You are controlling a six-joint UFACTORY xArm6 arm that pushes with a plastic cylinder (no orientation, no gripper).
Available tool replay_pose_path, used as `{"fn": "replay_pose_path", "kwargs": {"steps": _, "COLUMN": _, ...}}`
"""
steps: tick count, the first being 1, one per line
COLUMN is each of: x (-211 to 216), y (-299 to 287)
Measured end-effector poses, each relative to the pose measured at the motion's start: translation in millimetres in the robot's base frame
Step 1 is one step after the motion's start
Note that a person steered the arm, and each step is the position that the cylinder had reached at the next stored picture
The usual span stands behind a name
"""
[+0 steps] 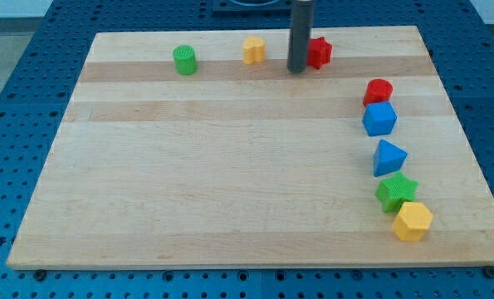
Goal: Push the red circle below the yellow heart
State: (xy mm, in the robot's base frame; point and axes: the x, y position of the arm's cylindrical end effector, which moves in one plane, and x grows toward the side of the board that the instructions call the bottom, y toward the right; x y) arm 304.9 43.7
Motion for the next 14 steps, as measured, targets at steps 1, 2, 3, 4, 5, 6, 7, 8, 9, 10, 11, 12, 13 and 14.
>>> {"fn": "replay_pose_path", "kwargs": {"steps": 1, "x": 22.6, "y": -68.4}}
{"fn": "replay_pose_path", "kwargs": {"steps": 2, "x": 8.6, "y": -119.1}}
{"fn": "replay_pose_path", "kwargs": {"steps": 3, "x": -7.6, "y": -149.2}}
{"fn": "replay_pose_path", "kwargs": {"steps": 4, "x": -16.7, "y": -163.8}}
{"fn": "replay_pose_path", "kwargs": {"steps": 5, "x": -19.9, "y": -156.7}}
{"fn": "replay_pose_path", "kwargs": {"steps": 6, "x": 10.9, "y": -74.4}}
{"fn": "replay_pose_path", "kwargs": {"steps": 7, "x": 18.8, "y": 45.1}}
{"fn": "replay_pose_path", "kwargs": {"steps": 8, "x": 18.9, "y": 184.1}}
{"fn": "replay_pose_path", "kwargs": {"steps": 9, "x": 58.9, "y": 247.8}}
{"fn": "replay_pose_path", "kwargs": {"steps": 10, "x": 78.9, "y": 216.6}}
{"fn": "replay_pose_path", "kwargs": {"steps": 11, "x": 70.9, "y": 159.6}}
{"fn": "replay_pose_path", "kwargs": {"steps": 12, "x": 52.2, "y": 120.6}}
{"fn": "replay_pose_path", "kwargs": {"steps": 13, "x": 49.8, "y": 44.7}}
{"fn": "replay_pose_path", "kwargs": {"steps": 14, "x": 59.7, "y": 4.7}}
